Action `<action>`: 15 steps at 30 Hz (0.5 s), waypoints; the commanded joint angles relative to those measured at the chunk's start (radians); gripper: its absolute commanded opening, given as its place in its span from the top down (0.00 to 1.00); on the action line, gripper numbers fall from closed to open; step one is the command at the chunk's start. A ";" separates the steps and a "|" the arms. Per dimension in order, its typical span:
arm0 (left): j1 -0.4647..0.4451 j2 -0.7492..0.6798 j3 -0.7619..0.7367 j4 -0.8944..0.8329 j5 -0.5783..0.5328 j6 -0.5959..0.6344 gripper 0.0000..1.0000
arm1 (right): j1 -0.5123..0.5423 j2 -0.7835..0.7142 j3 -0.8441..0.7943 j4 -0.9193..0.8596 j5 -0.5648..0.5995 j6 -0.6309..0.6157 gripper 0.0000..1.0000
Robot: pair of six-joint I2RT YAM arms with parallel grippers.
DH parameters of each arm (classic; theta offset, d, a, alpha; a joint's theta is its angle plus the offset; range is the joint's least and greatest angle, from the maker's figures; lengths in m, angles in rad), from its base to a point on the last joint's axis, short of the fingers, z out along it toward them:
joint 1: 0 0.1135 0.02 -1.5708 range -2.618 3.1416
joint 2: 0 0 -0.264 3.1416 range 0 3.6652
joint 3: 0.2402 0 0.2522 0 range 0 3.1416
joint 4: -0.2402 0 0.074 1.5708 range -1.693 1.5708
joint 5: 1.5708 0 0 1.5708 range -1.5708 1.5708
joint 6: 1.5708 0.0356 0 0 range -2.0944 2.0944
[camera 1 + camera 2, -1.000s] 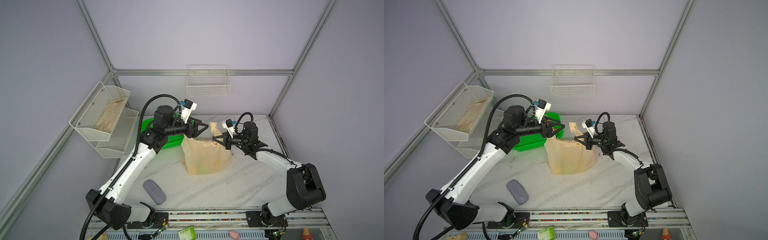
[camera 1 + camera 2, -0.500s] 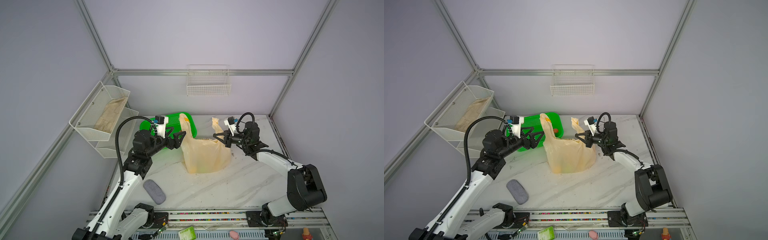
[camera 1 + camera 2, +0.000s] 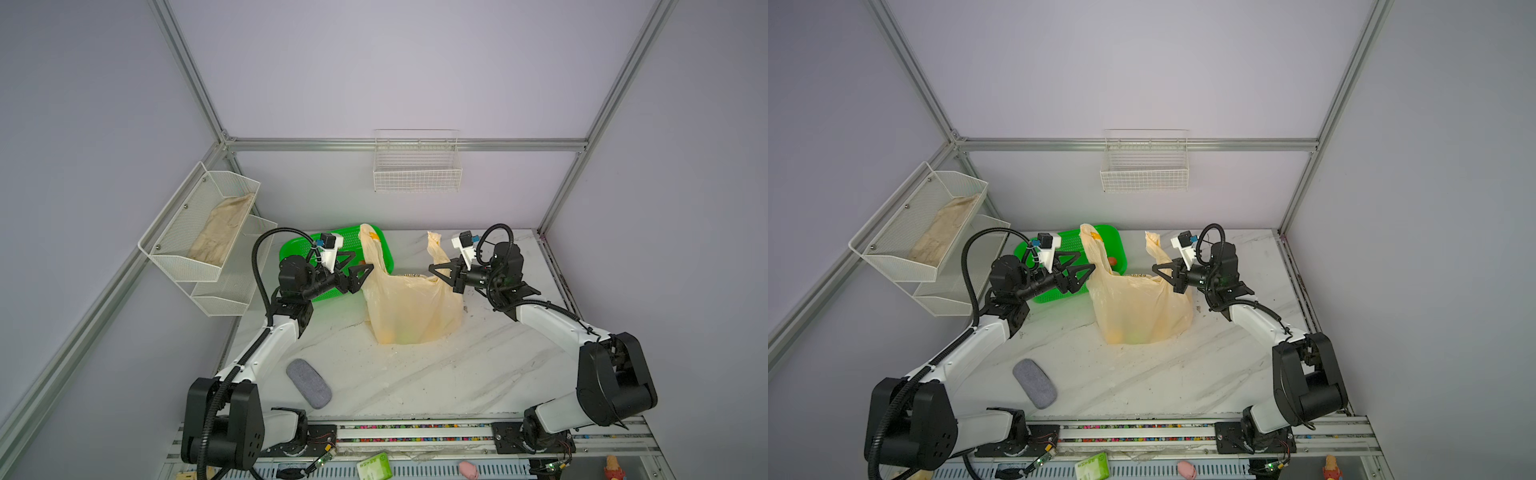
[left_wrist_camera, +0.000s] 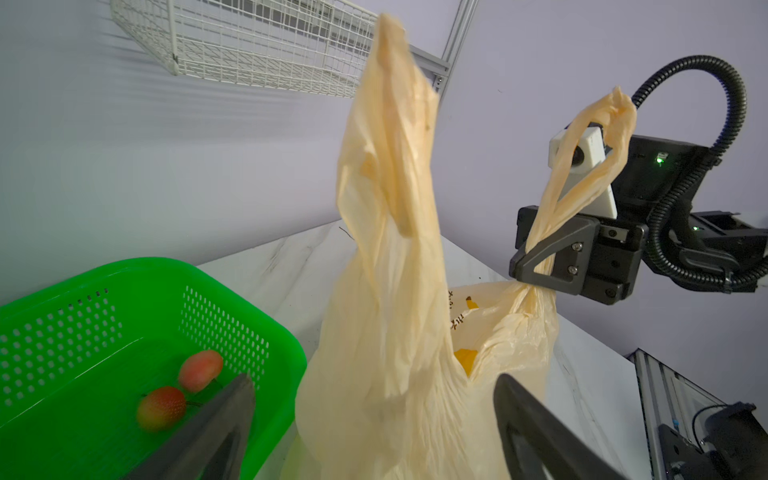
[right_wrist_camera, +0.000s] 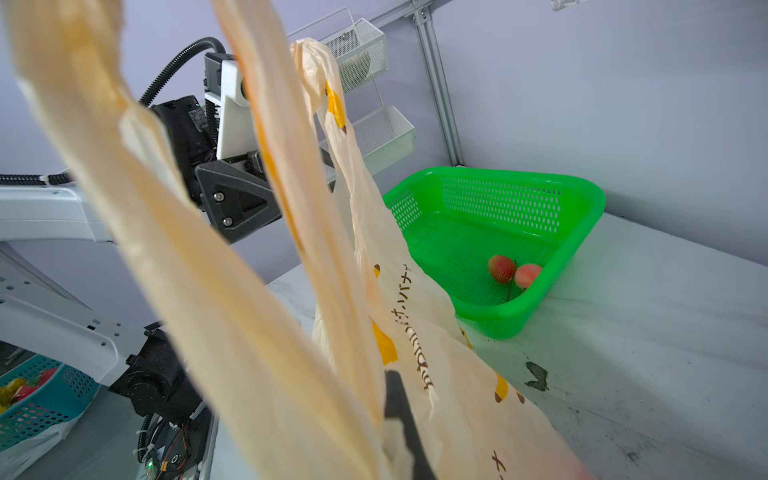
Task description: Place the fake fruits into the plastic bag and tie a complex knot
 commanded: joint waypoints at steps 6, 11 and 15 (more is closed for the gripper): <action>0.022 0.153 0.098 0.130 0.201 0.084 0.21 | -0.006 -0.017 0.005 0.027 0.014 -0.021 1.00; 0.022 0.246 0.176 0.194 0.289 0.044 0.23 | -0.008 -0.011 0.010 0.008 0.031 -0.032 1.00; 0.021 0.336 0.237 0.308 0.372 -0.080 0.23 | -0.008 -0.005 0.017 -0.005 0.041 -0.042 1.00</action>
